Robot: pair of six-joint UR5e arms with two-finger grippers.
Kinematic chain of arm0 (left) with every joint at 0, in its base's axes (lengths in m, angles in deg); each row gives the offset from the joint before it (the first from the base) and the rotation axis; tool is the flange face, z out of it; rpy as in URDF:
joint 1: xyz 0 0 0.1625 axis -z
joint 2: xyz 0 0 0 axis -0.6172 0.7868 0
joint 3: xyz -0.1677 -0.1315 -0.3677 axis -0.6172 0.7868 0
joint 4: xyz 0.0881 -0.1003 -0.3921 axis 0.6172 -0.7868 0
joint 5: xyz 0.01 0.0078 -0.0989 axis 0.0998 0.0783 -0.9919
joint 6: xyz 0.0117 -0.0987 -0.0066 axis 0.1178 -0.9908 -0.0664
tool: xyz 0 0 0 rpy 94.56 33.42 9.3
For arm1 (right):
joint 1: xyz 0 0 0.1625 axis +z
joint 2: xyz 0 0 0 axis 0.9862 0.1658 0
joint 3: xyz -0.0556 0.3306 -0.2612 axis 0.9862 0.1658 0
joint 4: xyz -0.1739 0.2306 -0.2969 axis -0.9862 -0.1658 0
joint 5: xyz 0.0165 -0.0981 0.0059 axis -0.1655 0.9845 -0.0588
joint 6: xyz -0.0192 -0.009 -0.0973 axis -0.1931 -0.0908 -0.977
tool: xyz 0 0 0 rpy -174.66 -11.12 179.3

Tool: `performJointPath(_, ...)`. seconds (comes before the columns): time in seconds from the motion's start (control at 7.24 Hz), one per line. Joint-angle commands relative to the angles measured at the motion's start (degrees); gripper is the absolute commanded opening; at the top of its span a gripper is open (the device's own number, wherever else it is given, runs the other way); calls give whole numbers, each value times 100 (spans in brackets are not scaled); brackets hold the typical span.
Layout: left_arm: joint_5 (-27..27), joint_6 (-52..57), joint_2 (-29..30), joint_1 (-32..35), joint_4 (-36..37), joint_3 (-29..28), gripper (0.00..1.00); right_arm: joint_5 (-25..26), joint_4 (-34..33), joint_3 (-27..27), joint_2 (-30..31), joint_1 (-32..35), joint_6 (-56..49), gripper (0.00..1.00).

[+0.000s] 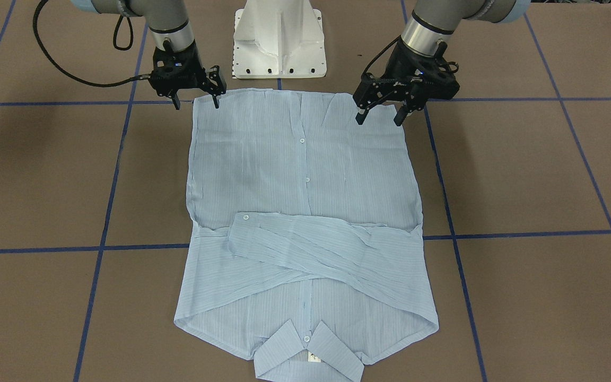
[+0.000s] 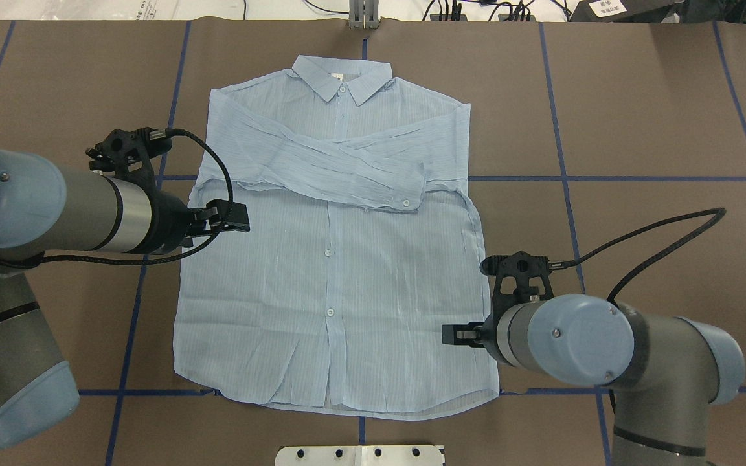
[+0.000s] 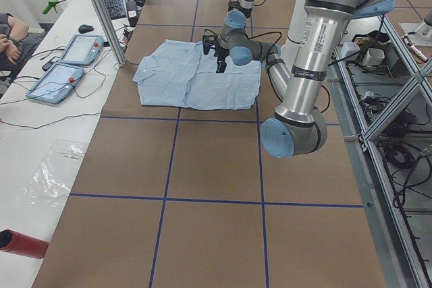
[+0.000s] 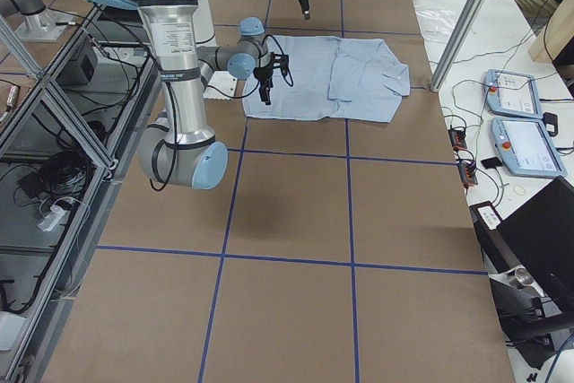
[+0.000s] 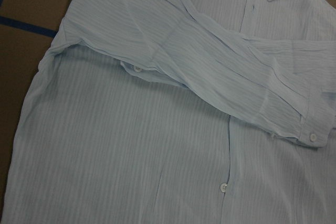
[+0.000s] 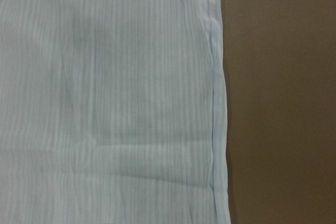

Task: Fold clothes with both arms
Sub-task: 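Move both grippers to the hem corners nearest the robot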

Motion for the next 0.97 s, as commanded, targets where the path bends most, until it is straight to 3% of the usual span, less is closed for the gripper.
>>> performJointPath(0.0, 12, 8, -42, -8, -1, 106, 98, -211, 5, 83, 126, -231, 150, 100)
performJointPath(0.55, 21, 8, 45, -61, 7, 106, 98, -388, -4, 400, 145, -143, 141, 98)
performJointPath(0.83, 21, 8, 72, -61, -1, 106, 98, -608, -4, 496, 145, -3, 141, 89)
